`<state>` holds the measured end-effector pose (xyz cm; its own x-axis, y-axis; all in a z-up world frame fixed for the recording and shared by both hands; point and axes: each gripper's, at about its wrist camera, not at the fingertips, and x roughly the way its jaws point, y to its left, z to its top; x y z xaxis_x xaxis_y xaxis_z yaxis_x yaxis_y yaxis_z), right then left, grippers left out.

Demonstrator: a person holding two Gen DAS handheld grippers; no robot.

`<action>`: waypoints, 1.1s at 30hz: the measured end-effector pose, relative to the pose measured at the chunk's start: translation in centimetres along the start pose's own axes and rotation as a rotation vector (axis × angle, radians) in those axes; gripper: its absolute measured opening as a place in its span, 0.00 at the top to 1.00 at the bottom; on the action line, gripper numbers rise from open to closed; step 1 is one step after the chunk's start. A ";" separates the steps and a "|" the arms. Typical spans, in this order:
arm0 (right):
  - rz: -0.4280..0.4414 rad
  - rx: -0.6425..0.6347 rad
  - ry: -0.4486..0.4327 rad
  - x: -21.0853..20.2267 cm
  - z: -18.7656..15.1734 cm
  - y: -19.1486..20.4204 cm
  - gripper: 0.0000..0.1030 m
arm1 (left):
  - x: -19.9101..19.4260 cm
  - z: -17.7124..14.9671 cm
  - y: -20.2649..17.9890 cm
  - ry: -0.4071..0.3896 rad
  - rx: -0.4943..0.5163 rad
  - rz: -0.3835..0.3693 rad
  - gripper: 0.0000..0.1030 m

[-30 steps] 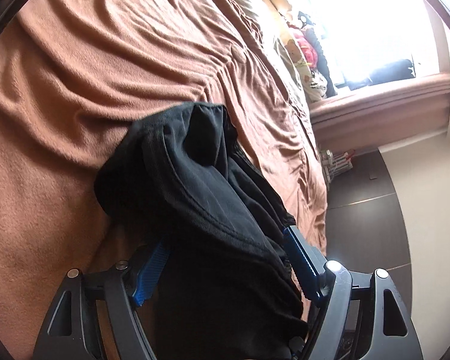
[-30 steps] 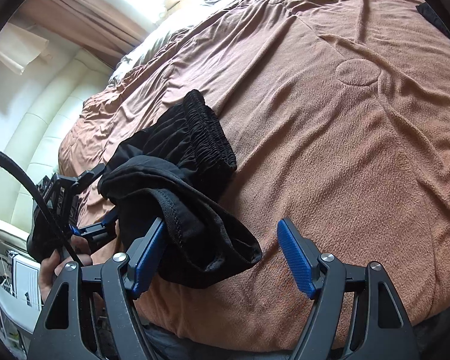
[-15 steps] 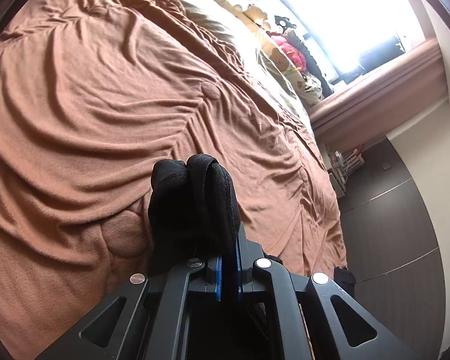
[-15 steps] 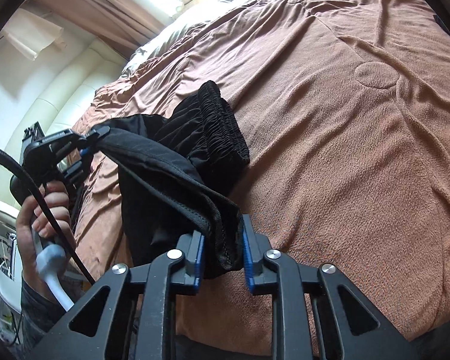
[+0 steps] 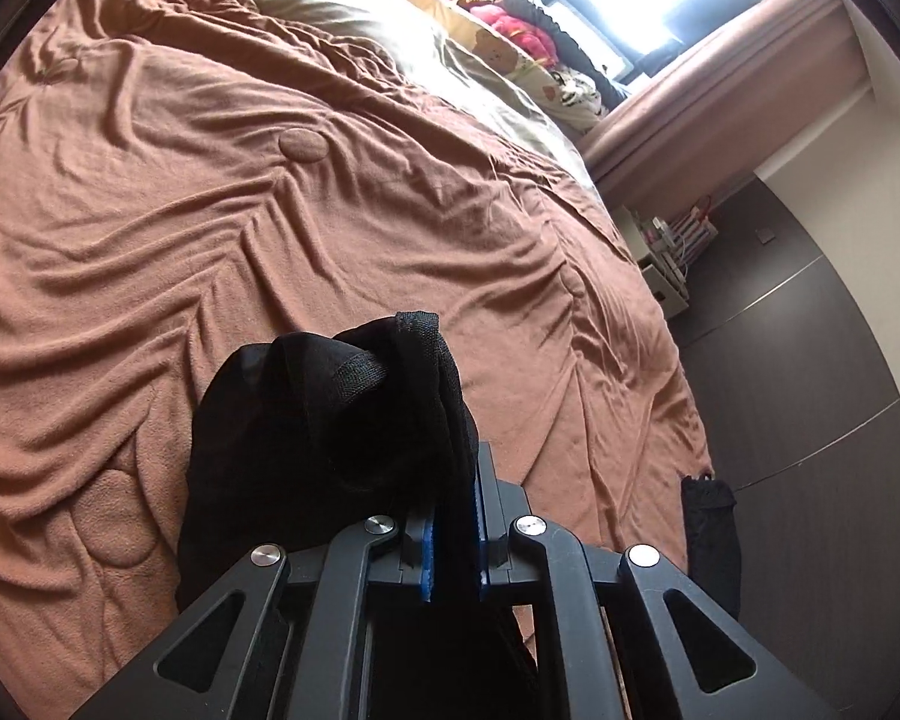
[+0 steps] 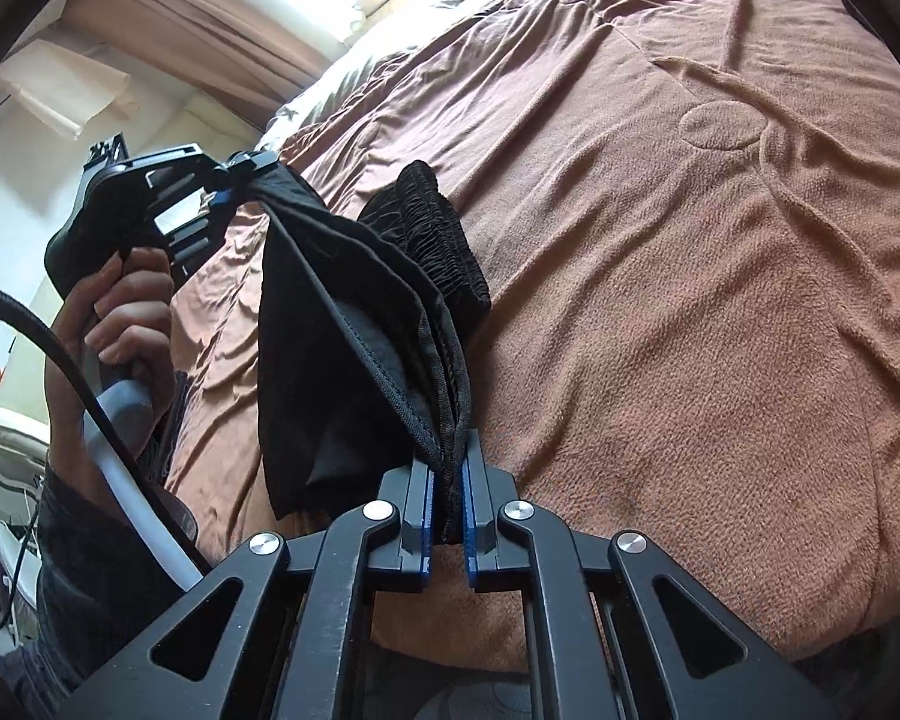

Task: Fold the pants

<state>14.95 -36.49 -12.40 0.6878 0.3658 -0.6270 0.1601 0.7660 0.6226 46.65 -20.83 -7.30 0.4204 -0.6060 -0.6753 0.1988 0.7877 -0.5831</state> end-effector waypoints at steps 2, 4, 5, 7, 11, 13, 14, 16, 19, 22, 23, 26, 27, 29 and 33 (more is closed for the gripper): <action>-0.003 0.004 0.005 -0.1 -0.2 -0.2 0.96 | 0.3 -0.2 -0.8 0.005 0.029 -0.021 0.59; -0.002 0.009 0.010 -0.3 -0.4 -0.3 0.96 | 0.0 -0.6 -1.5 -0.011 0.062 -0.041 0.39; -0.003 0.010 0.011 -0.3 -0.5 -0.3 0.96 | -0.3 -0.8 -1.7 -0.020 0.074 -0.040 0.31; -0.003 0.010 0.013 -0.4 -0.6 -0.3 0.96 | -0.9 -1.1 -1.6 -0.033 0.087 -0.035 0.30; -0.009 -0.002 0.009 -0.6 -1.0 0.1 0.96 | -2.0 -2.1 0.0 -0.023 0.067 -0.010 0.30; -0.006 -0.005 0.010 -0.9 -1.4 0.0 0.97 | -2.8 -2.8 1.3 -0.025 0.060 0.014 0.30; -0.006 -0.006 0.012 -1.0 -1.6 0.1 0.97 | -3.2 -3.2 2.0 -0.025 0.056 0.027 0.30; -0.011 -0.009 0.018 -1.1 -1.9 0.0 0.97 | -3.9 -4.1 3.4 -0.023 0.044 0.046 0.30; -0.014 -0.006 0.019 -1.4 -2.3 -0.1 0.97 | -4.7 -5.7 5.3 -0.010 0.023 0.069 0.31; -0.018 -0.011 0.016 -1.9 -2.8 0.0 0.97 | -5.4 -7.2 6.7 0.008 0.004 0.085 0.32; -0.022 -0.015 0.017 -2.1 -3.0 0.0 0.97 | -5.6 -7.7 7.0 0.012 0.000 0.088 0.34; -0.022 -0.018 0.028 -2.5 -3.5 0.0 0.97 | -6.0 -9.0 7.8 0.025 -0.010 0.092 0.39; -0.022 -0.023 0.032 -2.7 -3.8 0.1 0.97 | -6.0 -9.4 8.0 0.032 -0.016 0.089 0.41; -0.017 -0.031 0.034 -2.9 -3.9 0.3 0.97 | -5.9 -10.2 8.3 0.050 -0.029 0.084 0.46; -0.011 -0.043 0.051 -3.5 -3.8 0.7 0.95 | -5.7 -11.7 8.8 0.068 -0.047 0.080 0.47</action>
<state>9.95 -35.17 -11.55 0.6489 0.3831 -0.6574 0.1363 0.7915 0.5958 35.62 -11.76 -13.87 0.3719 -0.5491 -0.7485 0.1251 0.8286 -0.5457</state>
